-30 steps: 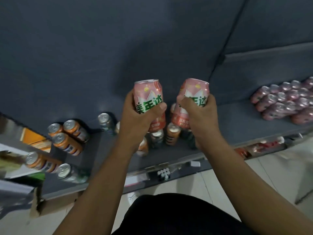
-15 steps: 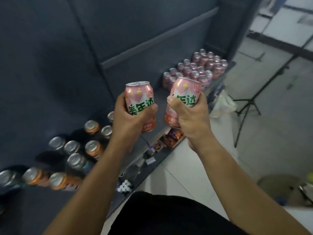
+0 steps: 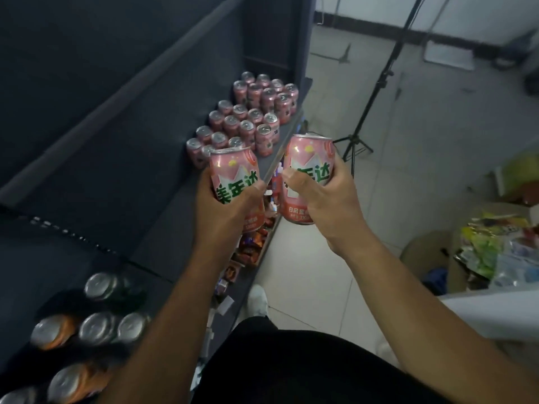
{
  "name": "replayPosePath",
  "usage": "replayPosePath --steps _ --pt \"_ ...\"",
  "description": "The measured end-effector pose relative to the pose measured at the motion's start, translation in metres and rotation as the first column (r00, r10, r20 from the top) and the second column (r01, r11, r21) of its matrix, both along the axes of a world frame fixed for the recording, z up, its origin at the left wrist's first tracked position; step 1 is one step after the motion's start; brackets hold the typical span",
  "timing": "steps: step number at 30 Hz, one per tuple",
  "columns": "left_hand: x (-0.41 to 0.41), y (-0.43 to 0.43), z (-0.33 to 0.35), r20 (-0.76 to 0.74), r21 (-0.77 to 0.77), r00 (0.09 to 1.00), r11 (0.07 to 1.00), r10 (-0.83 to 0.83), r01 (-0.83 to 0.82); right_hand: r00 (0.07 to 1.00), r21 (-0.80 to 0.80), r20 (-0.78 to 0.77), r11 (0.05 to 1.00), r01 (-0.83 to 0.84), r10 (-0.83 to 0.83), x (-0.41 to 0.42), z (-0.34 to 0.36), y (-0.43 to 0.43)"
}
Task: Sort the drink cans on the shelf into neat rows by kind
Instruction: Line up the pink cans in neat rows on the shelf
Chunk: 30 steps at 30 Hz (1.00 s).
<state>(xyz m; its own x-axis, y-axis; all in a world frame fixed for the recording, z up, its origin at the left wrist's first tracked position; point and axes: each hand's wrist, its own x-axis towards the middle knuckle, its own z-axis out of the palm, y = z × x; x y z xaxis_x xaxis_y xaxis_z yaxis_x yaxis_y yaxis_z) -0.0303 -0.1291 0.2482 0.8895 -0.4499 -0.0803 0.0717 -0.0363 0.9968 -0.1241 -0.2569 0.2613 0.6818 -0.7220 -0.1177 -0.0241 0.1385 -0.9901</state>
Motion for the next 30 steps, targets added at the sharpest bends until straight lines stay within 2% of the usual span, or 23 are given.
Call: replayPosePath --steps 5,11,16,22,25,30 --pt "0.066 -0.05 -0.007 -0.025 -0.026 0.997 0.997 -0.067 0.066 1.0 -0.003 -0.026 1.0 0.008 -0.008 0.064 -0.006 -0.041" --pt "0.146 -0.097 -0.023 -0.009 0.016 0.995 0.995 -0.097 0.097 0.999 0.138 -0.035 0.99 0.038 -0.033 0.137 -0.013 -0.09" --pt "0.191 -0.131 -0.042 -0.083 0.017 0.992 0.995 -0.097 0.099 0.992 0.235 -0.087 0.97 -0.064 0.087 0.181 -0.031 -0.138" --pt "0.228 -0.176 -0.074 -0.169 0.093 0.978 0.99 0.121 -0.107 0.924 0.221 -0.131 0.919 -0.327 0.36 0.245 -0.064 -0.206" --pt "0.239 -0.198 -0.077 -0.181 0.138 0.954 0.967 0.239 -0.216 0.84 0.2 -0.142 0.846 -0.494 0.523 0.277 -0.07 -0.24" --pt "0.239 -0.217 -0.083 -0.208 0.165 0.872 0.894 0.444 -0.416 0.701 0.208 -0.141 0.714 -0.669 0.699 0.321 -0.078 -0.276"
